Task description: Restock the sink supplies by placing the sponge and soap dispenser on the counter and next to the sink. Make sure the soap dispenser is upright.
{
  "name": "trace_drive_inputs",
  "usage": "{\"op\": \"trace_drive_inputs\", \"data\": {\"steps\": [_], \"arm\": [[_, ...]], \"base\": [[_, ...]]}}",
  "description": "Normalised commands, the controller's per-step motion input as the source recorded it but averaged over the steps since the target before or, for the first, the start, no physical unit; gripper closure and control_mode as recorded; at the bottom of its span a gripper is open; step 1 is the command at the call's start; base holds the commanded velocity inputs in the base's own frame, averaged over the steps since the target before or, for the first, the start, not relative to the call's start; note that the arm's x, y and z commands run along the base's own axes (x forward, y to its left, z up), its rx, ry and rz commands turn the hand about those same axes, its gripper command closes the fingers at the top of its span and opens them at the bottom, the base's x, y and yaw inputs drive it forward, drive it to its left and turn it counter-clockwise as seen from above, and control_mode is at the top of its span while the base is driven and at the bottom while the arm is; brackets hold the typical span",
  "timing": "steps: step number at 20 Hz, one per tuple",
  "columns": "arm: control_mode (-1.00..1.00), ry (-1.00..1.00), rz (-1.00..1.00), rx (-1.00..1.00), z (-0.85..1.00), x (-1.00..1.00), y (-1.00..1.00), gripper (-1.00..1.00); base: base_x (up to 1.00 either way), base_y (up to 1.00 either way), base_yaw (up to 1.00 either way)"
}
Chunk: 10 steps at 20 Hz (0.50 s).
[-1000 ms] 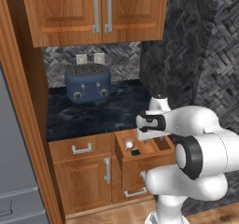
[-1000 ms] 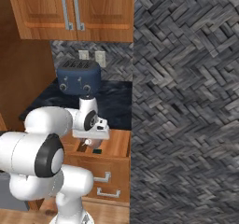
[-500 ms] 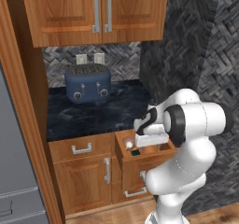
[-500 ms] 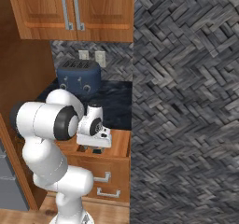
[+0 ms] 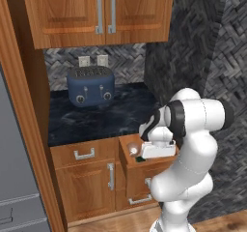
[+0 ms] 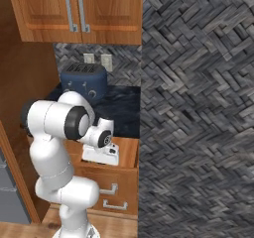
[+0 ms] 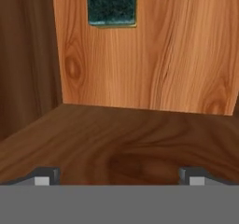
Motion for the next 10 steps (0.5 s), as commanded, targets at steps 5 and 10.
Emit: {"op": "trace_drive_inputs", "data": {"steps": [5, 10], "arm": [[-1.0, 0.04, 0.0, 0.03, 0.0, -0.67, 0.0, -1.0], [-1.0, 0.02, -0.01, 0.01, 0.0, -0.62, 0.0, -1.0]], "base": [[0.0, 0.0, 0.0], [0.0, 0.0, 0.0]]}}
